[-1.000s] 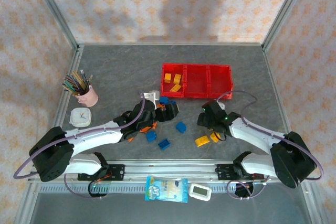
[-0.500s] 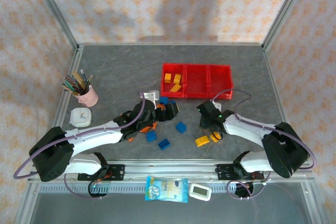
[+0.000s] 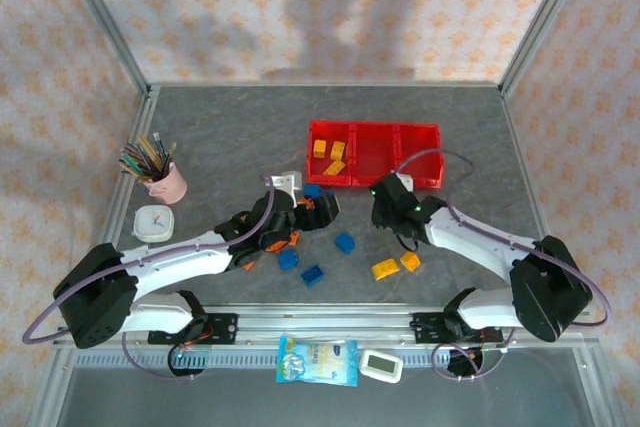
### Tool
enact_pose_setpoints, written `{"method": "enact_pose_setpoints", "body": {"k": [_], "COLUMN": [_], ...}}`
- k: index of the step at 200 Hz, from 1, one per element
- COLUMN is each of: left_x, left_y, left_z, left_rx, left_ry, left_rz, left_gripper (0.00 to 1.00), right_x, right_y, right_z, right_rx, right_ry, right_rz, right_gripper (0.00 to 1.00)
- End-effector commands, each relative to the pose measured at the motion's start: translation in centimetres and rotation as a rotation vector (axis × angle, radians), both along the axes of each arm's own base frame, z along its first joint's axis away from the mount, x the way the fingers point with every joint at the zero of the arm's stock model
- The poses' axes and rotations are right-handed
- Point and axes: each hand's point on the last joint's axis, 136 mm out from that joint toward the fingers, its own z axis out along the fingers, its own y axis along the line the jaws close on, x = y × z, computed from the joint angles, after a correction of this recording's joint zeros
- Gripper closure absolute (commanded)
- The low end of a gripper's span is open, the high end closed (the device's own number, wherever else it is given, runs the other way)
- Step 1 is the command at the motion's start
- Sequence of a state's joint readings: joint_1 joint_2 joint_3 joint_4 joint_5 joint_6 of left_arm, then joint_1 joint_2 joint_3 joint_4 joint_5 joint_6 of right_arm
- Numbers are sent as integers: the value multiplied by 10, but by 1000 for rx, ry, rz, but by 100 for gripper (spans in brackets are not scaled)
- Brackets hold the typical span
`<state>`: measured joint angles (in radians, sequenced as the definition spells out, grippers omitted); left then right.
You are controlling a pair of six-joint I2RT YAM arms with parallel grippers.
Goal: Sort the legos into containers by color
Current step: Pick up the lego from the bottom-right of the table, then place the lego in the container.
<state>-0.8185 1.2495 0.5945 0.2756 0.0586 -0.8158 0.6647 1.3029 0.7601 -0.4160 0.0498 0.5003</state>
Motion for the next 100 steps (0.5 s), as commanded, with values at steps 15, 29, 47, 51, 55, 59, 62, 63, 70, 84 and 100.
{"method": "enact_pose_setpoints", "body": {"k": [15, 29, 47, 51, 55, 59, 62, 63, 70, 84, 100], "left_x": [5, 5, 7, 8, 8, 9, 9, 9, 10, 12, 15], "left_y": [9, 15, 28, 31, 34, 37, 39, 40, 46, 59, 74], "left_z": [27, 29, 33, 33, 34, 35, 35, 35, 36, 36, 35], "left_rx": [14, 31, 49, 51, 52, 53, 53, 54, 56, 65, 77], "left_ry": [-68, -73, -86, -87, -90, -92, -92, -91, -91, -88, -87], "left_rz": [39, 54, 86, 92, 98, 104, 109, 111, 122, 145, 180], "left_gripper": [1, 1, 1, 1, 1, 1, 1, 1, 1, 1, 1], "right_x": [27, 39, 58, 63, 67, 72, 76, 77, 84, 100, 116], "right_y": [33, 50, 71, 75, 79, 82, 84, 85, 90, 100, 106], "right_z": [34, 44, 57, 60, 62, 63, 64, 65, 67, 67, 64], "right_rx": [-14, 0, 25, 24, 23, 18, 13, 12, 1, -22, -65], "right_ry": [-76, -98, -136, -143, -149, -156, -160, -161, -169, -181, -198], "right_rz": [73, 97, 128, 132, 137, 138, 140, 141, 144, 155, 151], "right_gripper": [77, 77, 77, 77, 77, 77, 77, 77, 77, 77, 77]}}
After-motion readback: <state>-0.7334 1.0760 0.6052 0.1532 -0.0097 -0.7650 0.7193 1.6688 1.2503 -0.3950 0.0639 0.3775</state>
